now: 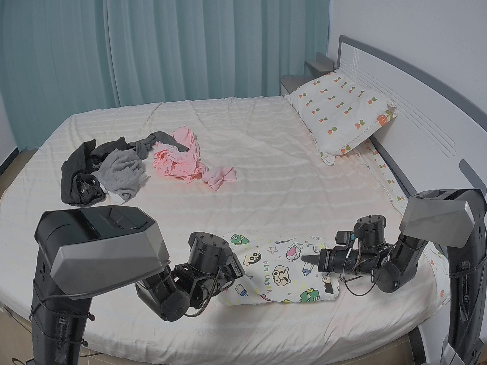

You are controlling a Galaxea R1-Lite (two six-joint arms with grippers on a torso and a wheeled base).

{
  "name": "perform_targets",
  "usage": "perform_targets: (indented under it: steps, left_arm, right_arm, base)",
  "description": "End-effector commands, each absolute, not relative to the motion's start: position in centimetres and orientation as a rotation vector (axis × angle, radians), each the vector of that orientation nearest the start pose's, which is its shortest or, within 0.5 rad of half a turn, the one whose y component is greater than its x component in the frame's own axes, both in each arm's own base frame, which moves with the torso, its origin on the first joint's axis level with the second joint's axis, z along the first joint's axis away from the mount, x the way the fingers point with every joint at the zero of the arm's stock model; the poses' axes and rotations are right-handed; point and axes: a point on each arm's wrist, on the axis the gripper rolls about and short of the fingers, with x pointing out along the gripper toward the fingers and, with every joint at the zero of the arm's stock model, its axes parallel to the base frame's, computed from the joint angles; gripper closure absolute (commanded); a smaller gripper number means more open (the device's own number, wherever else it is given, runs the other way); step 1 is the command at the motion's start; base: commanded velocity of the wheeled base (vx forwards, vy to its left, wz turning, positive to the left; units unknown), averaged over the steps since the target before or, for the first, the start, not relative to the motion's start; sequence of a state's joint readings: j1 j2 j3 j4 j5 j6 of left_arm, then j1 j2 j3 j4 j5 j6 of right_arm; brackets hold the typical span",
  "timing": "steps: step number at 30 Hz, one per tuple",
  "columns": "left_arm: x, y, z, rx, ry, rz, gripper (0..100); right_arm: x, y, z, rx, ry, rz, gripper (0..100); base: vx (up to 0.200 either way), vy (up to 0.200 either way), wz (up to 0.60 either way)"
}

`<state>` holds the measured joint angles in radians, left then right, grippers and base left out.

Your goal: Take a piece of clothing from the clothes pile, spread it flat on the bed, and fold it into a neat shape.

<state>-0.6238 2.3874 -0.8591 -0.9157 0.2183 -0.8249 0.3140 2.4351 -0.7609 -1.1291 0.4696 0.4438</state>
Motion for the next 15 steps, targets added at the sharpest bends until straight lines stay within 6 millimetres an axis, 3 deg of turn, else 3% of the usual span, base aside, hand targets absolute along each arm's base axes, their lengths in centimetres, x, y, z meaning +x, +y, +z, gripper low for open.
perform_targets:
  steps: [1,10,15]
  left_arm:
    - [31.5,-22.0,-3.0,-0.534,0.691,-0.126,0]
    - [31.9,-21.1,-4.0,-0.524,0.706,-0.091,0]
    - [32.1,-18.7,-3.4,-0.535,0.704,-0.036,0]
  right_arm:
    - [35.1,12.4,-4.6,0.452,0.733,0.621,0]
    - [35.7,12.0,-4.5,0.450,0.725,0.578,0]
    - [36.3,8.7,-2.8,0.466,0.717,0.456,0]
  base:
    - [0.000,0.000,0.00]
    - [0.000,0.000,0.00]
    - [0.000,0.000,0.00]
